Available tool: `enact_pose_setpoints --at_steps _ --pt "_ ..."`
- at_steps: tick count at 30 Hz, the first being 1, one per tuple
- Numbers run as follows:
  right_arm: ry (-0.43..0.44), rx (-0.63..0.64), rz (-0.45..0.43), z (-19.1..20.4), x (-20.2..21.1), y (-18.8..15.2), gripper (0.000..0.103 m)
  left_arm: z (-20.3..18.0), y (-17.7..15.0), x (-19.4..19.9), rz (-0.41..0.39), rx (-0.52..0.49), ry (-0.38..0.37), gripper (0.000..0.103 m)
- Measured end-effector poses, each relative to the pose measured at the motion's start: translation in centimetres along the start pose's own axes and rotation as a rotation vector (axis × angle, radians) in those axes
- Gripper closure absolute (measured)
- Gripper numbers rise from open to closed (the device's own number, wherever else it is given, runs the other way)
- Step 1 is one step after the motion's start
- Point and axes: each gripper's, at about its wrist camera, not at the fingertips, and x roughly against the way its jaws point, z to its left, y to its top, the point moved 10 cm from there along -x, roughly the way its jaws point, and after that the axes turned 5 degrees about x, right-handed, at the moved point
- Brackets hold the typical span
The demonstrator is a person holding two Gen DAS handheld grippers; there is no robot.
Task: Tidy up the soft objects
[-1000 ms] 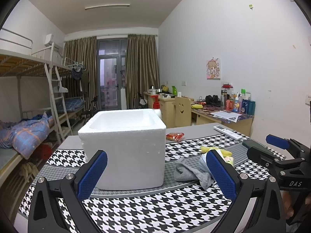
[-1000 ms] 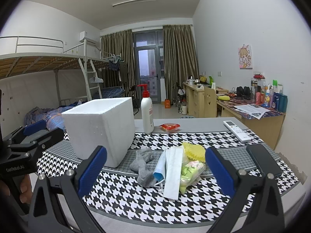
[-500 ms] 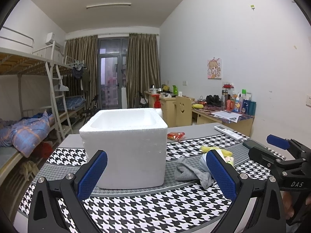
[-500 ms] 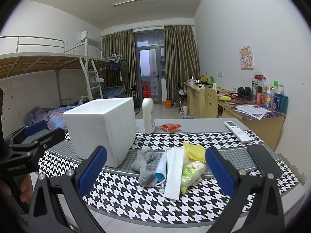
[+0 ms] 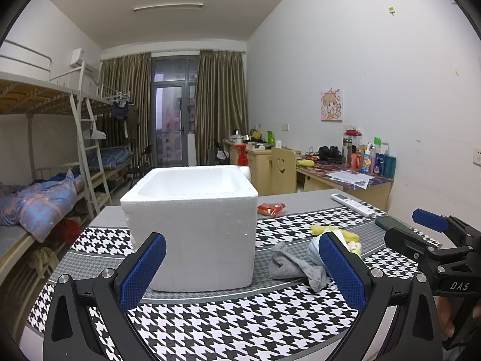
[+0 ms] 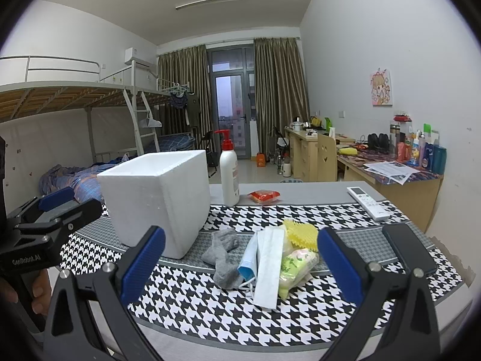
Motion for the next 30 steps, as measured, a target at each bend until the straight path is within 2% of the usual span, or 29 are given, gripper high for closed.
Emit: enact_pose_setpoints --at_steps 11,30 --pt "-0.013 -0.013 0.016 -1.1 -0.9 -0.2 0.001 -1.0 -0.3 -1.1 0.028 -0.018 -0.014 0.001" --pt "-0.054 -0.053 0.106 -4.6 -4.0 -1.4 0.001 -3.7 -1.2 -4.8 0.117 -0.026 -0.078 0.001"
